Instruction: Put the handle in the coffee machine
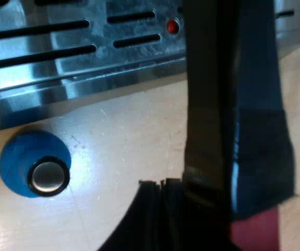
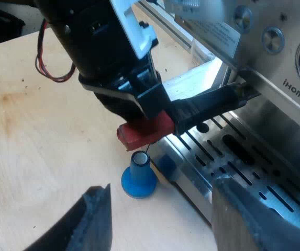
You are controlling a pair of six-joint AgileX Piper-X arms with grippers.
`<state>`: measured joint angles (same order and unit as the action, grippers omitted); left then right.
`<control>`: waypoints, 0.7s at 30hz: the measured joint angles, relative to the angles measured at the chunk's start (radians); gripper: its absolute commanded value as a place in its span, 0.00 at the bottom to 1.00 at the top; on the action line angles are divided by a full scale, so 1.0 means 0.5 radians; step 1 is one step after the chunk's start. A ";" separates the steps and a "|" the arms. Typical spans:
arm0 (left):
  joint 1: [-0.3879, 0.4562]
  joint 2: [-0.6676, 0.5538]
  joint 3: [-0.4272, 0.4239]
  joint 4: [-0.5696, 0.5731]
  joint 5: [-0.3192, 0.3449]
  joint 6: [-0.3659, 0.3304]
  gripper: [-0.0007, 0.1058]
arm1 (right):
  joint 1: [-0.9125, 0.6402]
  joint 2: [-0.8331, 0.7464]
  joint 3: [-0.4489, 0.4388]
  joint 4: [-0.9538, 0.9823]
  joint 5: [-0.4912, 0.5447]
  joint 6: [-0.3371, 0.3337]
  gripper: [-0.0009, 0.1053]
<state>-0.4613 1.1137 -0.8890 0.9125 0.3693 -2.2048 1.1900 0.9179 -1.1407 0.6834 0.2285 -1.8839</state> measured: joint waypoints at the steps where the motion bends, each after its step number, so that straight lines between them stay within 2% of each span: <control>1: 0.001 -0.018 -0.001 -0.005 -0.008 -0.012 0.01 | 0.000 0.000 0.000 0.000 0.000 0.000 0.45; 12: -0.004 -0.031 0.004 -0.008 -0.014 -0.128 0.01 | 0.000 0.000 0.000 0.000 0.000 0.000 0.45; 21: -0.169 -0.037 0.015 -0.069 -0.088 -0.193 0.01 | 0.000 0.000 0.000 0.000 0.000 0.000 0.45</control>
<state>-0.5457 1.0953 -0.8813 0.8778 0.3253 -2.3015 1.1900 0.9179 -1.1407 0.6834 0.2285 -1.8839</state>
